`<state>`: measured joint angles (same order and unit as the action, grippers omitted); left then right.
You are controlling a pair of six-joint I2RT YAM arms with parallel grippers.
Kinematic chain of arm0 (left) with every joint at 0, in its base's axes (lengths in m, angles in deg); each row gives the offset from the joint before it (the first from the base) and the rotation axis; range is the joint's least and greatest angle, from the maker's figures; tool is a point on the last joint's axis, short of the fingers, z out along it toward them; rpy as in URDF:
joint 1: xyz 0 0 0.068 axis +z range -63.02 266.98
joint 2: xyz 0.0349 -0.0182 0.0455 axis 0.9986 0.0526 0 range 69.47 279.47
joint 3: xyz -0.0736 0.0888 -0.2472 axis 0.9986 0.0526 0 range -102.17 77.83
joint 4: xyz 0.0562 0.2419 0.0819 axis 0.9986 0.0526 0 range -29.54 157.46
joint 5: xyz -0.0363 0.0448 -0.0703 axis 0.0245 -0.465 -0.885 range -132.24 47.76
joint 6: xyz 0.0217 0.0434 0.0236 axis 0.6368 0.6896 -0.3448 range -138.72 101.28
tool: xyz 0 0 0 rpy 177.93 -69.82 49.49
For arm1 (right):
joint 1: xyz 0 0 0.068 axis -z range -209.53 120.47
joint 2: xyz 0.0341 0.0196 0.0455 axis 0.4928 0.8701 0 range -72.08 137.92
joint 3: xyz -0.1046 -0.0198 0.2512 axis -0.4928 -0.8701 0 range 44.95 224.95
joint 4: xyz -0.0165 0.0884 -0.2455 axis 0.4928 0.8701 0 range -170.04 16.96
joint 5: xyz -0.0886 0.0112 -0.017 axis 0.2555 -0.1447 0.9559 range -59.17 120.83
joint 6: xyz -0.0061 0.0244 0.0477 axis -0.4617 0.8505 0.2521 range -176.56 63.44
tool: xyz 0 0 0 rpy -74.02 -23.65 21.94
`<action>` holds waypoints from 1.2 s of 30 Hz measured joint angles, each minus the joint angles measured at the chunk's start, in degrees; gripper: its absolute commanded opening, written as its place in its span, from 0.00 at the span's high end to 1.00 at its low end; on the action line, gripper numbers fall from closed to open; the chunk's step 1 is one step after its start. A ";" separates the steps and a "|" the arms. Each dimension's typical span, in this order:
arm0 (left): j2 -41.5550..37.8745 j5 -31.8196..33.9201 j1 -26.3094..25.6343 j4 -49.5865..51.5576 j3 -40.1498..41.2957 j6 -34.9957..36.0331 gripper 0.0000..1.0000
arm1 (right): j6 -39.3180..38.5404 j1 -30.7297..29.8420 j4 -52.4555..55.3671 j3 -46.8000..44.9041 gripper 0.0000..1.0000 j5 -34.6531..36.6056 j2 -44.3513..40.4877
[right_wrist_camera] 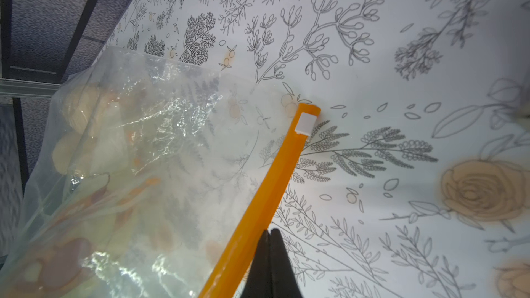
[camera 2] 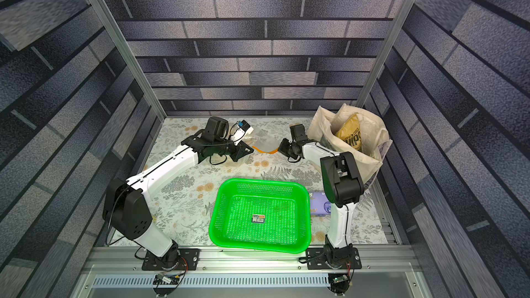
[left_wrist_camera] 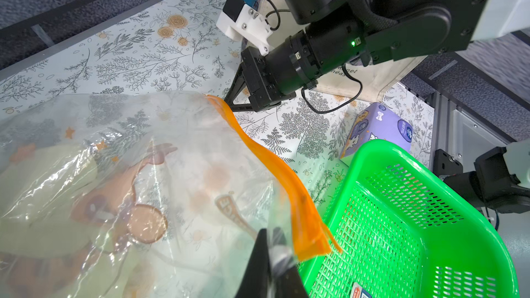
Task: Open the zip-top bag and take out the pear
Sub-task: Open the zipper of the food storage bag at the center of the board.
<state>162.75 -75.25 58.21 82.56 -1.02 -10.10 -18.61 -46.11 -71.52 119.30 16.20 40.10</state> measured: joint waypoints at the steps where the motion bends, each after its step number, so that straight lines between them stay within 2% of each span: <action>1: 0.00 0.00 -0.02 0.09 0.00 0.00 0.92 | -0.02 0.00 -0.02 0.26 1.00 0.00 0.00; 16: 0.00 0.00 -0.39 0.20 0.00 0.00 0.91 | 2.03 0.00 -9.22 0.59 0.95 -5.14 0.00; 19: 0.00 0.00 -0.52 0.20 0.00 0.00 0.91 | 3.19 0.00 -12.81 -0.55 0.89 -6.73 0.00; 24: 0.00 0.02 -0.83 0.15 0.00 -0.02 0.89 | 5.44 0.00 -20.90 -5.03 0.73 -11.47 0.00; 28: 0.00 0.00 -0.85 -0.02 0.00 -0.09 0.82 | 6.32 0.00 -27.15 -9.40 0.62 -15.89 0.00; 32: 0.09 -1.60 -0.92 -0.22 0.00 -0.37 0.64 | 5.79 -0.17 -30.99 -10.62 0.55 -20.28 0.00; 33: 0.22 -2.84 -0.87 -0.20 -0.04 -0.35 0.56 | 5.53 -0.33 -32.02 -10.64 0.54 -21.20 -0.04; 36: 0.70 -6.80 -0.22 0.09 -0.37 -0.52 0.53 | 4.52 -0.81 -34.21 -10.67 0.50 -23.06 -0.52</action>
<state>163.44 -82.05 57.99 82.65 -1.39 -10.62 -14.08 -46.91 -105.73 108.64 -6.86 39.57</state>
